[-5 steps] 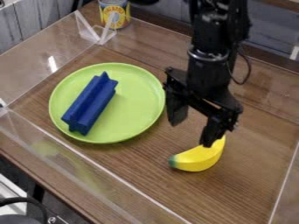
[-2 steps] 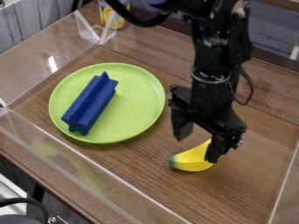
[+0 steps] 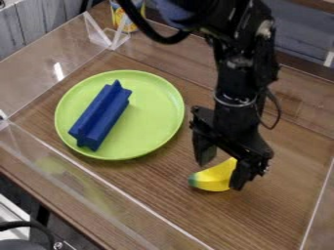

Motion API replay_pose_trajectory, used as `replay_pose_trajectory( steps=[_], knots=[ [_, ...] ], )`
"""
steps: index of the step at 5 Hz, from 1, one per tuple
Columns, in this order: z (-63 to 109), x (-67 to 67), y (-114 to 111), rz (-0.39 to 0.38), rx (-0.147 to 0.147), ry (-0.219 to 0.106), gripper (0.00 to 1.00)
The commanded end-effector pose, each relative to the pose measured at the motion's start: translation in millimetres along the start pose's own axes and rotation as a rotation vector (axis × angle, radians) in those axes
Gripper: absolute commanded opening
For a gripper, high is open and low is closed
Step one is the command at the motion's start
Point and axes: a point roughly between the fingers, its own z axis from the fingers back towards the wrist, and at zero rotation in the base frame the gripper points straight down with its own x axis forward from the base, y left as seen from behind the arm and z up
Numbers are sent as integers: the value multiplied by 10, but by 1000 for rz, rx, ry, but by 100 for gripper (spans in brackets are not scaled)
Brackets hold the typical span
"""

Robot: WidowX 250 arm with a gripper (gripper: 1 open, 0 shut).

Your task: Put the banana in the green plate

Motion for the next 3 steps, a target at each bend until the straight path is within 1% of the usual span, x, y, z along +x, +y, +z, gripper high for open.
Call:
replay_pose_trajectory(
  steps=[1, 3],
  knots=[
    [25, 60, 7, -8, 2, -28, 100],
    [30, 107, 51, -1, 13, -31, 100]
  ],
)
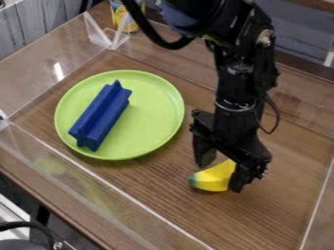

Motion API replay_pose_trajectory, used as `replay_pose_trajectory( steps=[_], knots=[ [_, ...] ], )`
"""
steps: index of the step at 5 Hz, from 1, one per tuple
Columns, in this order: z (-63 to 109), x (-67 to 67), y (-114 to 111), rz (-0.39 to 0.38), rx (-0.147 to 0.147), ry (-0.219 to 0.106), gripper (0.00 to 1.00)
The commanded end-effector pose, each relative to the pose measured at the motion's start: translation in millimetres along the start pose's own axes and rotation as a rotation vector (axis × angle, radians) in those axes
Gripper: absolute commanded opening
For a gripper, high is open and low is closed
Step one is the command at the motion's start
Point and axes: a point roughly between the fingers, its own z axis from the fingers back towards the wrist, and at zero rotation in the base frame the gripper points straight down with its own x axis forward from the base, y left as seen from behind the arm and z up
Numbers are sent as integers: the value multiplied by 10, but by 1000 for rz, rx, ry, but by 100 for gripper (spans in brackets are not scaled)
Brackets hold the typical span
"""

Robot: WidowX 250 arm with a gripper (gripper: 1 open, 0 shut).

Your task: Put the banana in the green plate

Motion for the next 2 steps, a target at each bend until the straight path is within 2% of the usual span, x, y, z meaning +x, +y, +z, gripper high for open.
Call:
replay_pose_trajectory(
  steps=[1, 2],
  knots=[
    [110, 112, 33, 4, 6, -43, 100],
    [101, 135, 50, 6, 8, -45, 100]
  ],
)
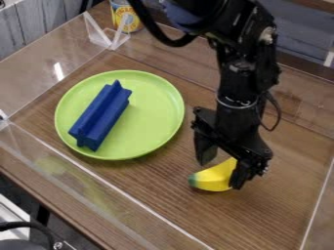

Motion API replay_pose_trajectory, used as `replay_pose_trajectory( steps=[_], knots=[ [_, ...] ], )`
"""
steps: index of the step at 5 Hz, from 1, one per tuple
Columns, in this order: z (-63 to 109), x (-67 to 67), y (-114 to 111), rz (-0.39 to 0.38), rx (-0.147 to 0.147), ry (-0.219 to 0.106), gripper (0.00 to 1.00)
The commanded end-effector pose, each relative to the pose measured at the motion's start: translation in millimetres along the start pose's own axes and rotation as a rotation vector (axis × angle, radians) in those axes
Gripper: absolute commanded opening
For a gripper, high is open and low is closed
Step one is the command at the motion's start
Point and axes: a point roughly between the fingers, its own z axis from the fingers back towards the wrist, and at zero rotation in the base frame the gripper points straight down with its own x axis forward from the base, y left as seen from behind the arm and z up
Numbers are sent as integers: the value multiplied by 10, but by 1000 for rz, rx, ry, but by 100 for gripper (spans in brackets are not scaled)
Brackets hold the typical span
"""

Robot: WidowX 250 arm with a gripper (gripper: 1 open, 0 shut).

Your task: Put the banana in the green plate

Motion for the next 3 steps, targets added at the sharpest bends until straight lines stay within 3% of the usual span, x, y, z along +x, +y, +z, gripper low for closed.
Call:
replay_pose_trajectory(
  steps=[1, 3],
  knots=[
    [92, 107, 31, 6, 2, -45, 100],
    [93, 125, 46, 7, 4, -49, 100]
  ],
)
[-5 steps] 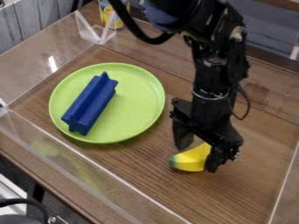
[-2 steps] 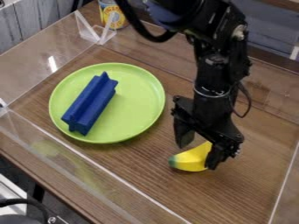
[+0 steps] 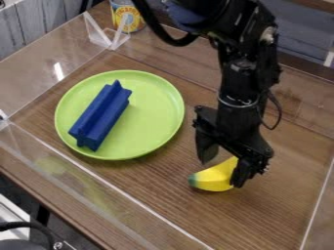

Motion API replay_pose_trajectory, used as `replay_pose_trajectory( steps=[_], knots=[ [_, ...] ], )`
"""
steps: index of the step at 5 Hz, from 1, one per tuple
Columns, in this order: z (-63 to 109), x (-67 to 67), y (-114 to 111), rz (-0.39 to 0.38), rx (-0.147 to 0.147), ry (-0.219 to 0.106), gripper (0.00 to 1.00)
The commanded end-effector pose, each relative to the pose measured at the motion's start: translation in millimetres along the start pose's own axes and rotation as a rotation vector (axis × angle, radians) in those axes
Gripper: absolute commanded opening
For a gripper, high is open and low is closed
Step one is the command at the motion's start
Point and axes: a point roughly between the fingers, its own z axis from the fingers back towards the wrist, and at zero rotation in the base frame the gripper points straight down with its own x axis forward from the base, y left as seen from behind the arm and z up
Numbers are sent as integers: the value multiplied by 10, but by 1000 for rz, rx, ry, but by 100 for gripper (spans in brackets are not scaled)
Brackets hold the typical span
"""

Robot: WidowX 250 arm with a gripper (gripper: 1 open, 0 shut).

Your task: Put the banana in the green plate

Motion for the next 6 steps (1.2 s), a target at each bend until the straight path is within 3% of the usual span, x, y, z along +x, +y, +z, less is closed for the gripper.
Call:
replay_pose_trajectory(
  steps=[1, 2, 3, 5, 6],
  knots=[
    [85, 91, 29, 7, 1, -42, 100],
    [19, 88, 41, 10, -3, -45, 100],
    [-42, 86, 55, 11, -7, -50, 0],
    [145, 53, 102, 16, 16, -32, 0],
    [427, 40, 155, 33, 42, -38, 0]
  ],
)
